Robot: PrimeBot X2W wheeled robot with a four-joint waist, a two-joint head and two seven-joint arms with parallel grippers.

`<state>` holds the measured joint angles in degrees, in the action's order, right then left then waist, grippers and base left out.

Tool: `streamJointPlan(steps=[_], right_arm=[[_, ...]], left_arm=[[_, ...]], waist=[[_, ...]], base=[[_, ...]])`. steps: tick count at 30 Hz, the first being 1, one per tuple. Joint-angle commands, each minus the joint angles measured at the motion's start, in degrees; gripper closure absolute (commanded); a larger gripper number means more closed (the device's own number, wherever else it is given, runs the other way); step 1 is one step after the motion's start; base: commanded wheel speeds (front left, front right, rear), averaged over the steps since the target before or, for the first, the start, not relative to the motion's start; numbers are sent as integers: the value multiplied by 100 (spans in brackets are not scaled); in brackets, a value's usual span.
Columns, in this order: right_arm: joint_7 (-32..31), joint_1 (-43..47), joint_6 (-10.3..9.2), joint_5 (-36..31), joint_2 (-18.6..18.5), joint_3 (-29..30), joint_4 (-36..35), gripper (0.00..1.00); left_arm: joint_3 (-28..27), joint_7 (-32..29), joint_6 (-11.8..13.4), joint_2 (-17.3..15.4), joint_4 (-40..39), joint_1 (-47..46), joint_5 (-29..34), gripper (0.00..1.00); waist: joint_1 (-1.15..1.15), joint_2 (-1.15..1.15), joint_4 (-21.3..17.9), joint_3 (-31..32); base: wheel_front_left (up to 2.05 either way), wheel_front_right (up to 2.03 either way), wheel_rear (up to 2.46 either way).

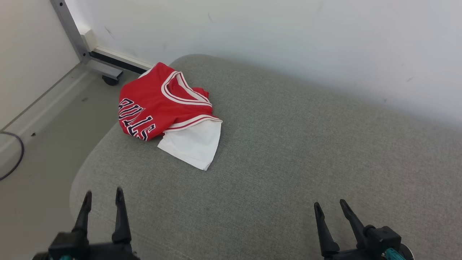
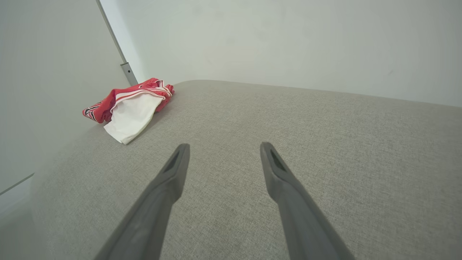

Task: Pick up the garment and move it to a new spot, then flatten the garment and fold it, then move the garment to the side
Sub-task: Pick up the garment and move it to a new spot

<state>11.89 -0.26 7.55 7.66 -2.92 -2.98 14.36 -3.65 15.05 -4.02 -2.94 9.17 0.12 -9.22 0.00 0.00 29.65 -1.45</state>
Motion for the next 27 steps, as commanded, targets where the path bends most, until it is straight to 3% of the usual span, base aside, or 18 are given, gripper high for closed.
streamJointPlan(steps=[1,7,9,15,22,27], right_arm=[[-13,9,-14,-16,11,-33,-89,0],[-218,-174,-14,-187,4,-205,-390,0],[-410,-314,-14,-267,-87,-429,-641,0],[-761,-533,-15,-301,-323,-762,-1221,0],[-980,-492,-14,-333,-461,-786,-1795,0],[-987,-448,-14,-360,-496,-697,-2084,0]], left_arm=[[50,18,-51,3,181,-515,-17,0],[-12,-265,-184,-136,1227,-2014,-418,0],[-174,-753,-230,-263,2044,-2960,-805,0],[-643,-1468,-238,-669,3390,-4289,-1466,0],[-872,-1963,-128,-1203,4433,-4911,-1696,0],[-938,-2174,131,-1348,5042,-5184,-1725,0]], waist=[[0,0,-67,-88],[0,0,-428,-499],[0,0,-782,-843],[0,0,-1705,-1561],[0,0,-2559,-2228],[0,0,-2771,-2517]], base=[[0,0,0],[0,0,0],[0,0,0],[0,0,0],[0,0,0],[0,0,0]])
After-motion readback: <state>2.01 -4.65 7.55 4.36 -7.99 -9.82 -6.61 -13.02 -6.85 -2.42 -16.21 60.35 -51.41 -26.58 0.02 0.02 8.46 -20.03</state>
